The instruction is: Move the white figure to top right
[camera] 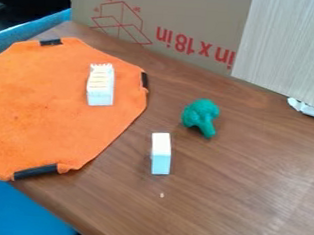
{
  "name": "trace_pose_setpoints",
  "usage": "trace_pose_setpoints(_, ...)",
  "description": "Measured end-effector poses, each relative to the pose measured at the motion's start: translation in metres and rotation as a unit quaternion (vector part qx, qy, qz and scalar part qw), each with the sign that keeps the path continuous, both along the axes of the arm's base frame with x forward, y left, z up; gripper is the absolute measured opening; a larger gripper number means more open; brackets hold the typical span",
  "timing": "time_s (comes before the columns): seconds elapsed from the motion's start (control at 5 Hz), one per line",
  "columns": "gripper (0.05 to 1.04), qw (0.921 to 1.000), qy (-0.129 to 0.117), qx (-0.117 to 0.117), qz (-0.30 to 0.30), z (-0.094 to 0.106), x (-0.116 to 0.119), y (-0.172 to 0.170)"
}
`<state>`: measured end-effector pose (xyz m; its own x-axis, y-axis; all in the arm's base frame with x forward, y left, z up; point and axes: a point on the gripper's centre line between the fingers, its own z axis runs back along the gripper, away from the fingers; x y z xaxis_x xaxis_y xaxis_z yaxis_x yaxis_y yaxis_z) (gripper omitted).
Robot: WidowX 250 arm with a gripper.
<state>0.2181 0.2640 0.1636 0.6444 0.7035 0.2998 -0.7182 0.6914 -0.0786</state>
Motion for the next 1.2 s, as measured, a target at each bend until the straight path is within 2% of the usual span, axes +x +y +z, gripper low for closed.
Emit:
trace_pose_setpoints(0.2, 0.999, 0.9998, 0.009, -0.019, -0.001, -0.011, 0.001, -0.002)
trace_pose_setpoints(0.4, 0.999, 0.9959, 0.008, -0.083, -0.035, -0.023, 0.014, -0.023)
trace_pose_setpoints(0.6, 0.999, 0.9946, -0.017, -0.1, 0.019, -0.023, 0.021, -0.026)
trace_pose_setpoints(0.8, 0.999, 0.9937, -0.029, -0.106, 0.023, -0.033, 0.033, -0.038)
trace_pose_setpoints(1.0, 0.999, 0.9966, -0.039, -0.07, 0.02, -0.031, 0.047, -0.056)
trace_pose_setpoints(1.2, 0.999, 0.9975, -0.031, -0.064, 0.005, -0.03, 0.059, -0.072)
